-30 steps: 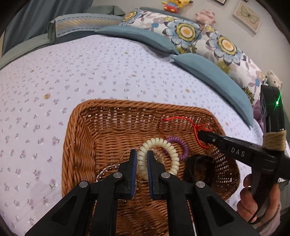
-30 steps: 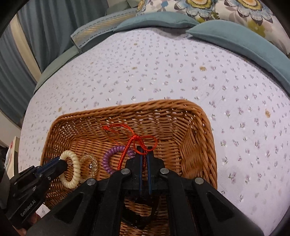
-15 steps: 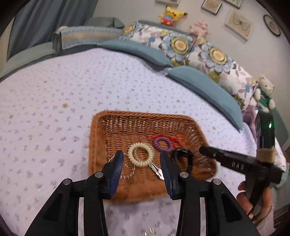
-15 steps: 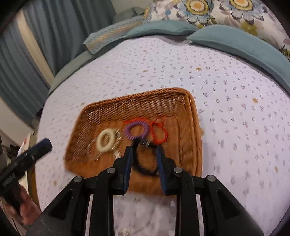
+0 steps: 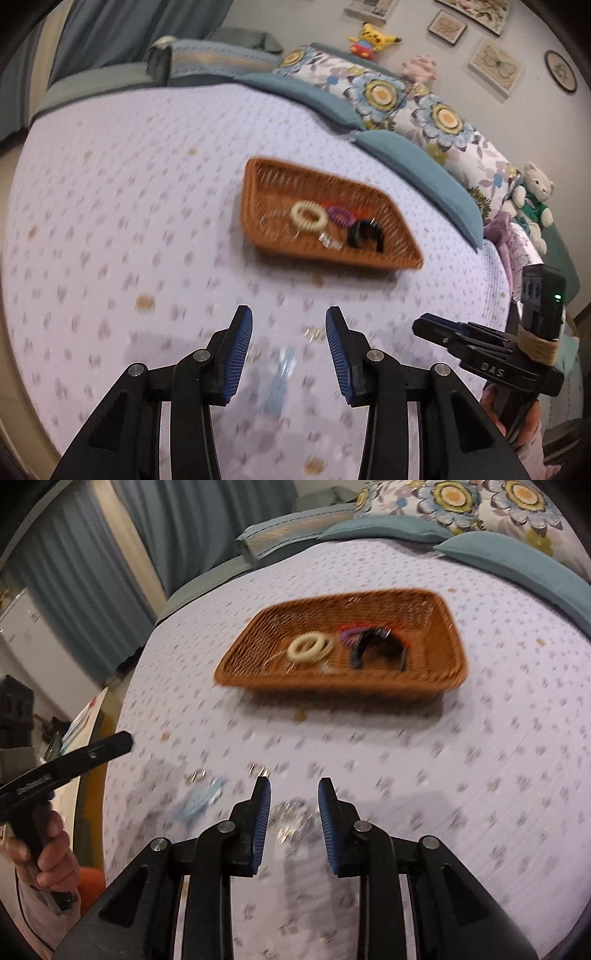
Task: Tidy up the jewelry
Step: 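Grasp the silver charm chain with the right tool while the left tool grasps the light blue hair clip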
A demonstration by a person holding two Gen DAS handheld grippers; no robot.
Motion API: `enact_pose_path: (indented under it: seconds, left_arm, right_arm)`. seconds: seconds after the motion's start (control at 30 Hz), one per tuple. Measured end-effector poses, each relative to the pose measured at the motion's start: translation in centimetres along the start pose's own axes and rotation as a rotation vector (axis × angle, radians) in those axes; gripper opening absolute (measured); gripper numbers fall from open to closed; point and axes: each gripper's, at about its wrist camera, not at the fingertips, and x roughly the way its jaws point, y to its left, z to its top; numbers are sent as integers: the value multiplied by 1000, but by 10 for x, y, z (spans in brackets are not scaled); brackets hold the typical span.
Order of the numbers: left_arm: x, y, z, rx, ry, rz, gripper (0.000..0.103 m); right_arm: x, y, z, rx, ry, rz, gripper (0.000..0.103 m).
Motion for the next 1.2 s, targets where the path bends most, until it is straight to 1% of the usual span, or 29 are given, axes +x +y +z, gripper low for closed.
enact_pose_path:
  seconds: [0.03, 0.13, 0.23, 0.3, 0.33, 0.4, 0.47, 0.57, 0.63, 0.7, 0.77, 0.83, 0.87, 0.93, 1.03, 1.1, 1.2]
  left_arm:
    - [2, 3, -5, -10, 7, 7, 42]
    - [14, 7, -24, -30, 59, 10, 42]
    - [31, 2, -40, 15, 114, 60, 42]
    - [44, -1, -49, 46, 154, 86, 42]
    - [47, -1, -52, 56, 162, 96, 42]
    - [58, -4, -59, 100, 177, 167, 42]
    - [66, -7, -63, 126, 174, 232, 42]
    - [70, -13, -64, 159, 171, 260, 42]
    - [69, -13, -64, 156, 166, 256, 42]
    - [69, -9, -62, 137, 168, 243, 42]
    - [69, -6, -61, 119, 170, 230, 42]
    - [68, -4, -60, 108, 168, 221, 42]
    - [68, -5, -61, 107, 168, 220, 42]
    - [68, -6, -62, 111, 170, 221, 42]
    - [69, -6, -62, 113, 170, 221, 42]
    - [69, -6, -63, 109, 170, 219, 42]
    - [70, -7, -62, 108, 170, 218, 42]
  right_arm:
    - [2, 2, -6, -6, 5, 6, 29]
    - [8, 6, -17, -29, 20, 6, 29]
    - [22, 6, -28, -45, 66, -17, 29]
    - [29, 3, -33, -47, 92, -17, 29]
    - [32, 2, -35, -49, 102, -21, 29]
    - [39, 1, -37, -53, 121, -32, 29]
    - [44, 2, -39, -60, 132, -38, 29]
    - [49, 7, -38, -75, 133, -68, 29]
    - [54, 8, -36, -84, 130, -92, 29]
    - [57, 8, -35, -85, 137, -85, 29]
    - [58, 13, -35, -100, 148, -45, 29]
    - [56, 21, -39, -131, 165, 41, 29]
    - [54, 23, -40, -140, 161, 44, 29]
    - [50, 22, -39, -148, 141, 6, 29]
    - [50, 10, -33, -105, 131, -35, 29]
    - [52, 9, -27, -104, 132, -42, 29]
    - [54, 18, -21, -144, 135, -27, 29]
